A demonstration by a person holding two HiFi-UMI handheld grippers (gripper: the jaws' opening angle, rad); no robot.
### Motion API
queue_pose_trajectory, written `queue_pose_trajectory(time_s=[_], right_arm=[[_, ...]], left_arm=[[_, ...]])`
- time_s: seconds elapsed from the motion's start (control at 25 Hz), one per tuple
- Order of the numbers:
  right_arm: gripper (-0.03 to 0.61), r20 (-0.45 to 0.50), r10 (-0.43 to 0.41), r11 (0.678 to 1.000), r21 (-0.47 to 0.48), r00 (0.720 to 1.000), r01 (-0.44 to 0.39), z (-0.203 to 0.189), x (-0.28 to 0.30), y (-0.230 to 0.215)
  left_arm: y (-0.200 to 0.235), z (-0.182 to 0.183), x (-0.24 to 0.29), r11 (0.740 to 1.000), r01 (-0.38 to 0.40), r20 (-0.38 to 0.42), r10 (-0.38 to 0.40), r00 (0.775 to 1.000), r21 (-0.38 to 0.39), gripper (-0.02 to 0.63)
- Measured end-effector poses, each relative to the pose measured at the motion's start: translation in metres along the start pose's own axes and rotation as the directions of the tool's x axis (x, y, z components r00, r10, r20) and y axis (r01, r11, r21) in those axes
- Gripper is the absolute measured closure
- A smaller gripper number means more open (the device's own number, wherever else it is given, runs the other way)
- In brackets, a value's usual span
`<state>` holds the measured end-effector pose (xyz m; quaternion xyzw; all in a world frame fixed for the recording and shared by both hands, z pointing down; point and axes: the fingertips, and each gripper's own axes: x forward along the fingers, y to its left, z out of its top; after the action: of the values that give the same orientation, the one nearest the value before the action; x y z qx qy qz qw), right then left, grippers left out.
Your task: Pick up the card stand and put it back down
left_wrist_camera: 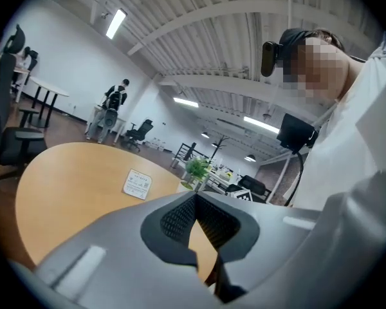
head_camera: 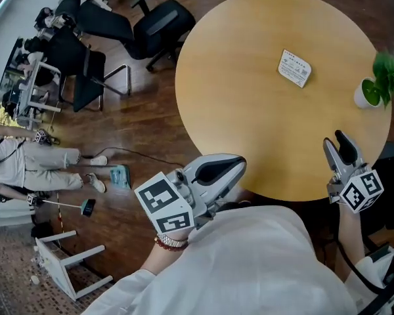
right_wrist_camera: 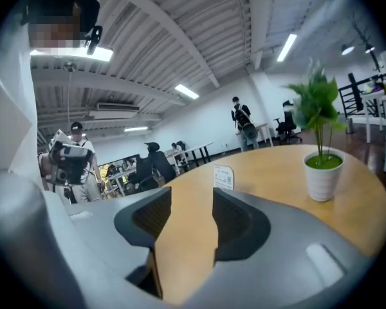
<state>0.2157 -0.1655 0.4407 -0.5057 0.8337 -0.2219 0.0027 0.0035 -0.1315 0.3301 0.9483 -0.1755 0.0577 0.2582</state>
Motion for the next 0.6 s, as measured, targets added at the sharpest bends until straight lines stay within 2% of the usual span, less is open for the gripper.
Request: queue_pose_trajectory(time_s=[0.16,0.32,0.52,0.6], right_arm=[[0.407,0.071,0.036,0.996,-0.078,0.997,-0.030,0.024,-0.045,0.090],[0.408,0.132,0.023,0.993,-0.122,0.991,-0.007,0.031,-0.094,0.172],[0.408,0.189,-0.015,0.991,-0.129,0.982,0.040,0.041,-0.139,0.249],[0.408,0.206,-0.046,0.989,-0.127,0.977,0.073,0.040,-0.151,0.266]], left_arm=[[-0.035,-0.019,-0.016,0.995,0.100,0.003,-0.100,0.995,0.022,0.625],[-0.077,-0.032,-0.047,0.975,0.217,0.020,-0.218,0.976,0.034,0.626],[-0.104,-0.054,-0.086,0.955,0.286,-0.025,-0.285,0.958,0.077,0.624],[-0.105,-0.059,-0.090,0.948,0.308,-0.049,-0.305,0.951,0.075,0.626]])
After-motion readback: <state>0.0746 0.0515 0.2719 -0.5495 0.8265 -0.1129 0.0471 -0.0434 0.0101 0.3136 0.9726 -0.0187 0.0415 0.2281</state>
